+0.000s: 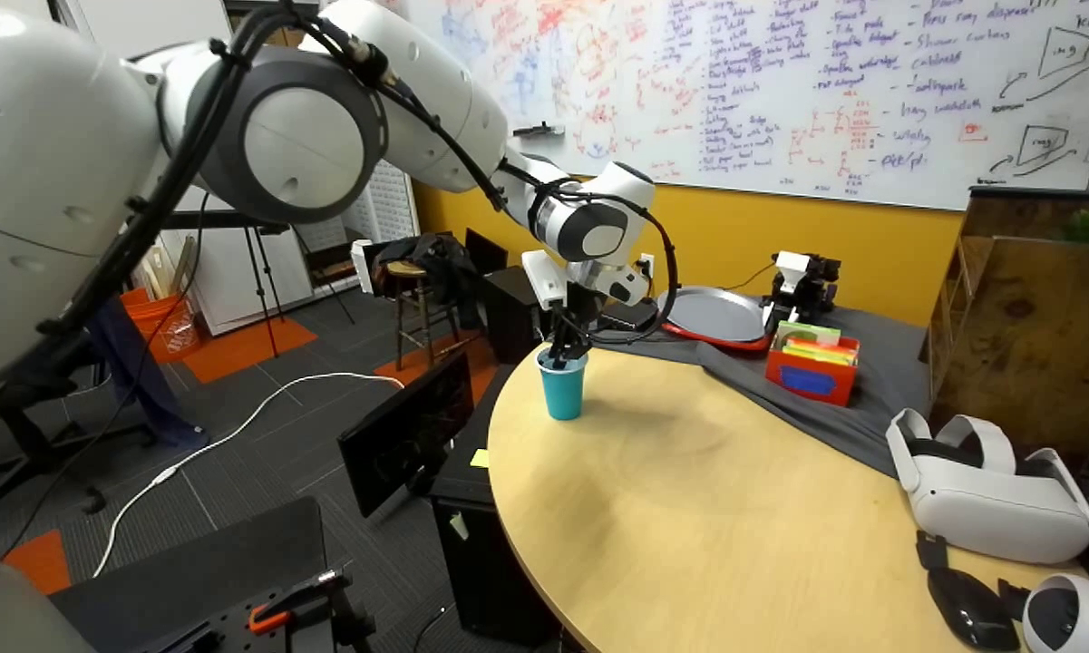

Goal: Remove the pen from the cup and put it on the table

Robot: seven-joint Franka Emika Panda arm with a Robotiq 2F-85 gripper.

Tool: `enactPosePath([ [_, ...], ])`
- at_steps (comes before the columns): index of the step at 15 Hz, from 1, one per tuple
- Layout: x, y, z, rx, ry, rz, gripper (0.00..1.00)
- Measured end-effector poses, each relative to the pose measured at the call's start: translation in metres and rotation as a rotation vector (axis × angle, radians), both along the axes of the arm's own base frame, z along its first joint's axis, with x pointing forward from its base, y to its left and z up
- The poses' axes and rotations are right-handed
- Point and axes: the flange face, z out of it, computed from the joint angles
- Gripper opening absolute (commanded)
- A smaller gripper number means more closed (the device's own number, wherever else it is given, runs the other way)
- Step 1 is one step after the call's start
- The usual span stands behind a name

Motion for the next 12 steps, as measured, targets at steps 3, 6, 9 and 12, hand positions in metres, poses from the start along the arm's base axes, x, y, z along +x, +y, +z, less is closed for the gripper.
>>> enactPosePath([
  [3, -0.0005, -0.0001, -0.0032, -0.001, 0.004, 0.0, 0.29],
  [6, -0.0007, -0.0001, -0.0041, -0.001, 0.006, 0.0, 0.28],
  [9, -0.0008, -0.0001, -0.0042, -0.001, 0.006, 0.0, 0.26],
  [12, -0.0009, -0.0001, -0.0042, -0.001, 0.007, 0.0, 0.28],
])
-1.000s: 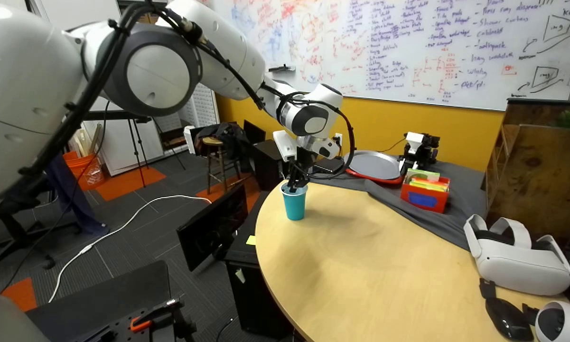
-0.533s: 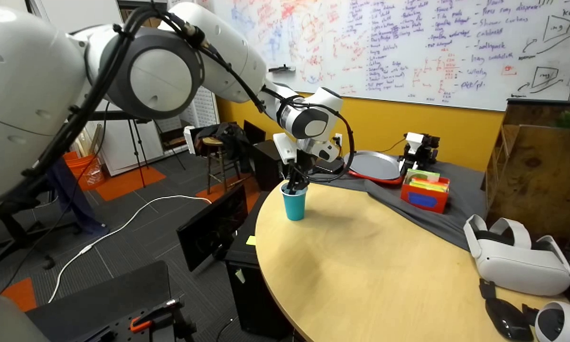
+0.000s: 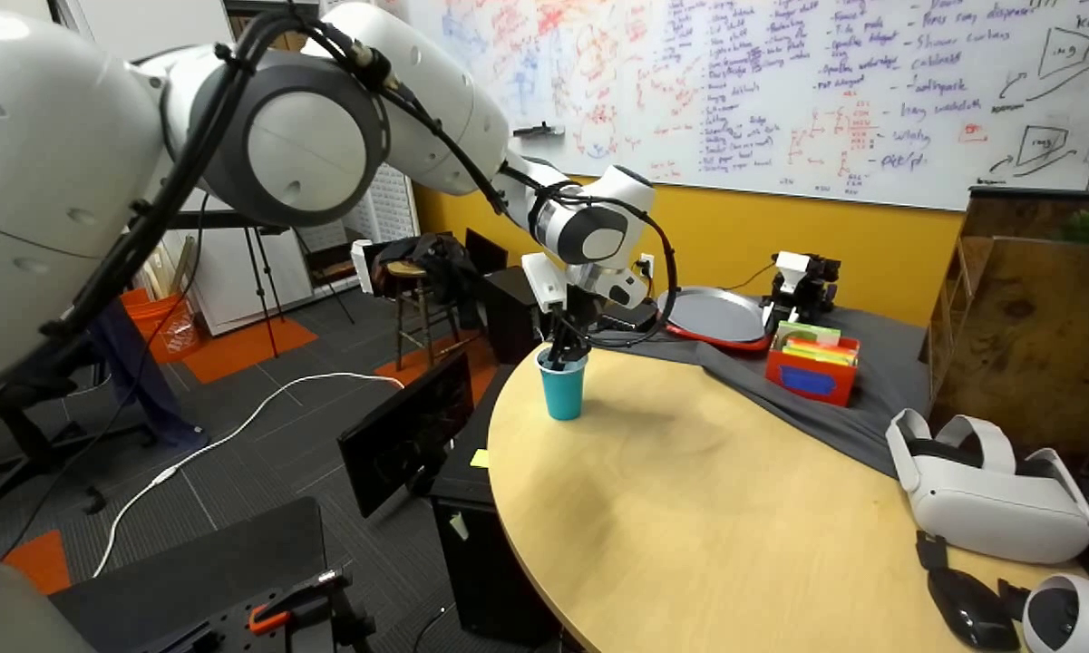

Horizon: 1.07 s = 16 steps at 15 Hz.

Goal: Remove the pen from the cup and put it on the table

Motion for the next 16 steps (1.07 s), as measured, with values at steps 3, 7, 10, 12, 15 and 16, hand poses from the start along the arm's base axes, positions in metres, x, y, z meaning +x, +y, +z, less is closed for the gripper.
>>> enactPosePath([
  [3, -0.0001, 0.0001, -0.0001, 0.0, 0.001, 0.0, 0.28],
  [7, -0.0005, 0.0005, -0.0003, 0.001, 0.003, 0.001, 0.27],
  [10, -0.0017, 0.0013, -0.0009, 0.001, 0.01, 0.004, 0.27],
  [12, -0.003, 0.0024, -0.0015, 0.002, 0.018, 0.007, 0.27],
  [15, -0.0056, 0.0047, -0.0022, 0.004, 0.033, 0.013, 0.28],
  [16, -0.0065, 0.0053, -0.0025, 0.004, 0.038, 0.015, 0.28],
])
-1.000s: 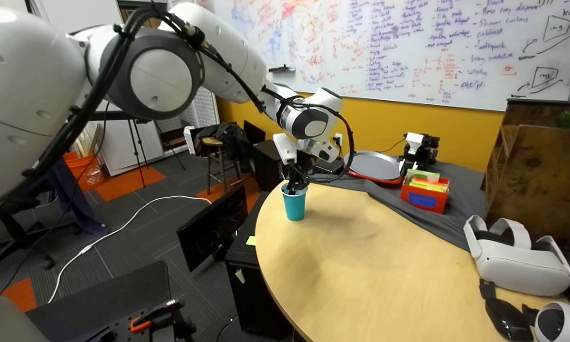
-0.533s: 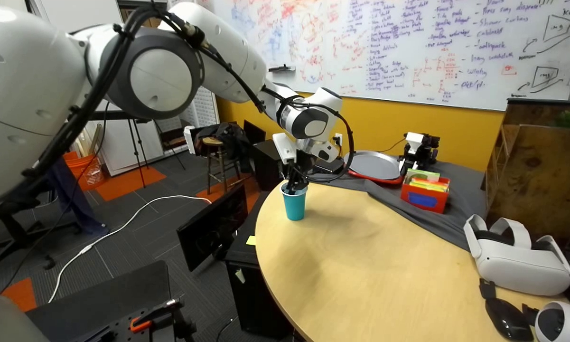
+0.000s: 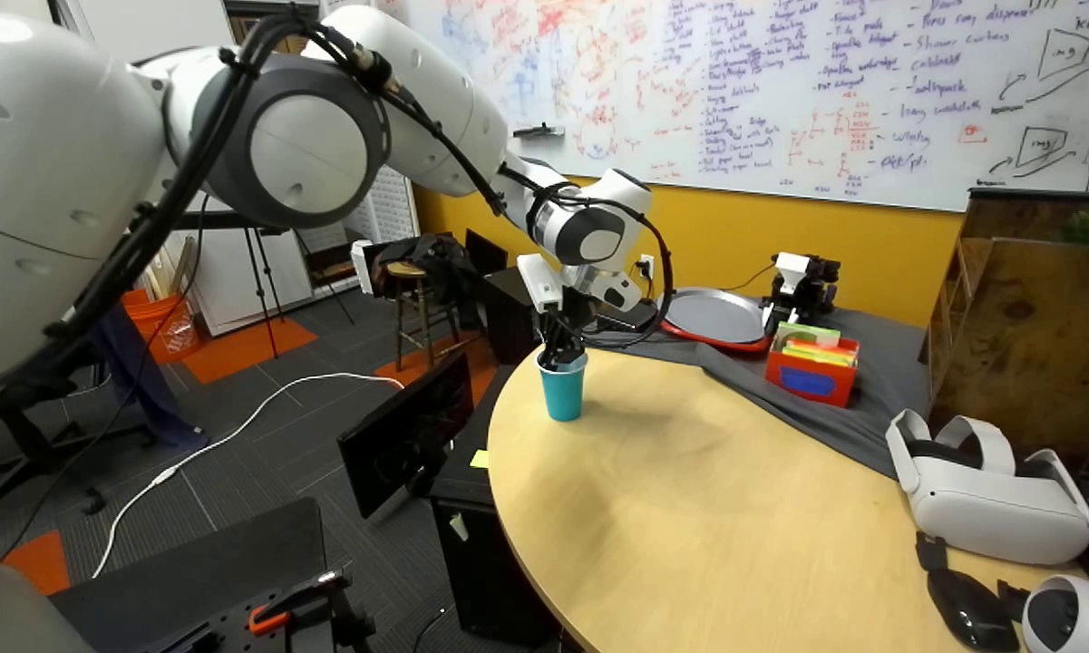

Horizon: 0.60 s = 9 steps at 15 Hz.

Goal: Remove the pen from the cup and put it on the table

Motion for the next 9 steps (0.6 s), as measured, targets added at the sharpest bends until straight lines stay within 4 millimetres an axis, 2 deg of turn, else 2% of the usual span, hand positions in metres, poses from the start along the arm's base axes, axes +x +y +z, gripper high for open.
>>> enactPosePath([
  [6, -0.0022, 0.001, -0.0007, 0.0, 0.014, 0.005, 0.25],
  [7, -0.0024, 0.001, -0.0008, 0.0, 0.016, 0.006, 0.09],
  [9, -0.0029, 0.001, -0.0009, -0.001, 0.019, 0.006, 0.01],
])
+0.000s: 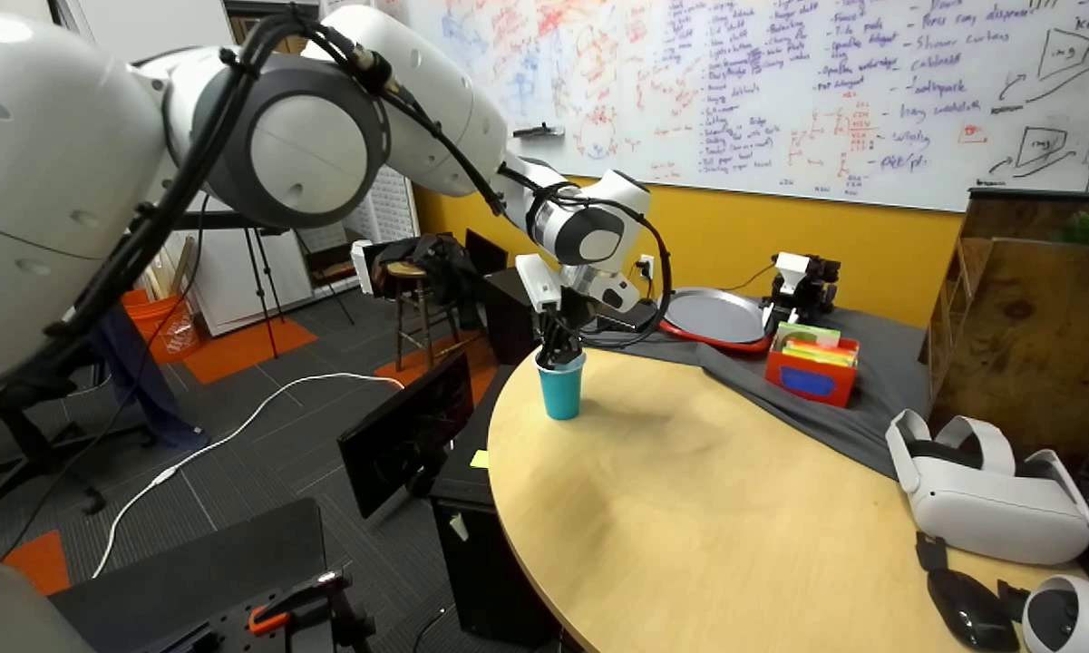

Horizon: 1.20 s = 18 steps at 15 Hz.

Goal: Remove the pen from the cup and put it on the table

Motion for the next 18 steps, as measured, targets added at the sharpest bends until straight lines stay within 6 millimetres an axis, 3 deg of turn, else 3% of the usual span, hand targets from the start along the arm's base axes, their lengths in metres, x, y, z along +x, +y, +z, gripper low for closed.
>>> enactPosePath([
  [10, 0.0, 0.001, 0.002, 0.004, 0.006, 0.0, 0.03],
  [18, 0.004, 0.004, 0.028, 0.013, -0.03, 0.002, 0.03],
])
